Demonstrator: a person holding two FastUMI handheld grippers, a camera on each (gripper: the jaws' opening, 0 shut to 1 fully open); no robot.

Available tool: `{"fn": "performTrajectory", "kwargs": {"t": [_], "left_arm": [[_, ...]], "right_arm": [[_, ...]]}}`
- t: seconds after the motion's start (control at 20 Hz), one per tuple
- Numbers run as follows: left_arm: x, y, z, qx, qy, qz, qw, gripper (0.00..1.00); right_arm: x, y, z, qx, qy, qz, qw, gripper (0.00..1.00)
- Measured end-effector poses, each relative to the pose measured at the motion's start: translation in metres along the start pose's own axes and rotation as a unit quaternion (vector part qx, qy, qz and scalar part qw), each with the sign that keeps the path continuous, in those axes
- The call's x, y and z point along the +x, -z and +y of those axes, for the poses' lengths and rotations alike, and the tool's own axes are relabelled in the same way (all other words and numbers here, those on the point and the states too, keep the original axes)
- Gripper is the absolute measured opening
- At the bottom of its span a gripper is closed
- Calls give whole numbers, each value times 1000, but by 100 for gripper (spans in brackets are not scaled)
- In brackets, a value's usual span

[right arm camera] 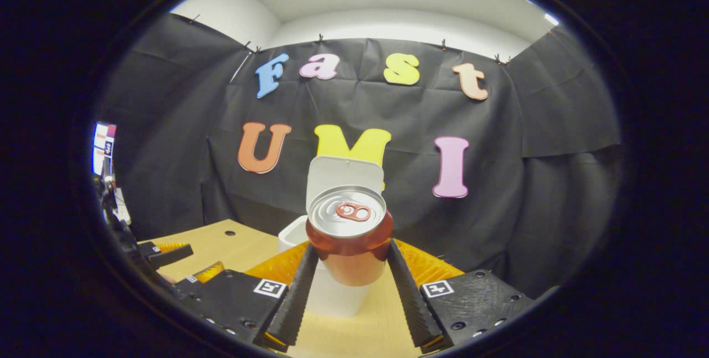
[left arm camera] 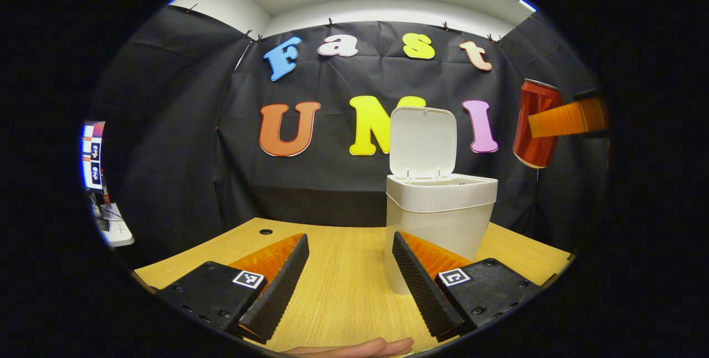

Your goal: Press the lid of the desktop garbage bin to open it, pick up the crumpled paper on the desktop and throw it into the bin, then pick up the pop can on the desktop and drop it into the bin, and finally close the garbage bin lid.

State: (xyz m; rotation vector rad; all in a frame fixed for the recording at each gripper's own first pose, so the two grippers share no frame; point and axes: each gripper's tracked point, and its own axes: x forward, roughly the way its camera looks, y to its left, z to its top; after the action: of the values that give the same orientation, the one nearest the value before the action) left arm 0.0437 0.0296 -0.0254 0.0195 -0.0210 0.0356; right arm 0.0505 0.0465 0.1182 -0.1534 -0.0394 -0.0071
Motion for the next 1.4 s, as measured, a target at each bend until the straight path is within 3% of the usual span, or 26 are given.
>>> {"fn": "performTrajectory", "kwargs": {"t": [0.15, 0.3, 0.55, 0.9, 1.4], "left_arm": [[1, -1, 2, -9, 3, -4, 1000, 98], [1, 0, 5, -3, 2, -2, 1000, 98], [-1, -8, -4, -15, 34, -21, 999, 98], [-1, -8, -2, -14, 30, -23, 999, 98], [12, 6, -1, -13, 36, -8, 999, 98]], "right_arm": [[15, -18, 5, -23, 21, -5, 999, 74], [28, -27, 23, -26, 19, -3, 999, 74], [59, -34, 33, -13, 18, 20, 1000, 74], [127, -11, 46, 11, -3, 92, 996, 75], [188, 13, 52, 33, -4, 122, 992, 74]]}}
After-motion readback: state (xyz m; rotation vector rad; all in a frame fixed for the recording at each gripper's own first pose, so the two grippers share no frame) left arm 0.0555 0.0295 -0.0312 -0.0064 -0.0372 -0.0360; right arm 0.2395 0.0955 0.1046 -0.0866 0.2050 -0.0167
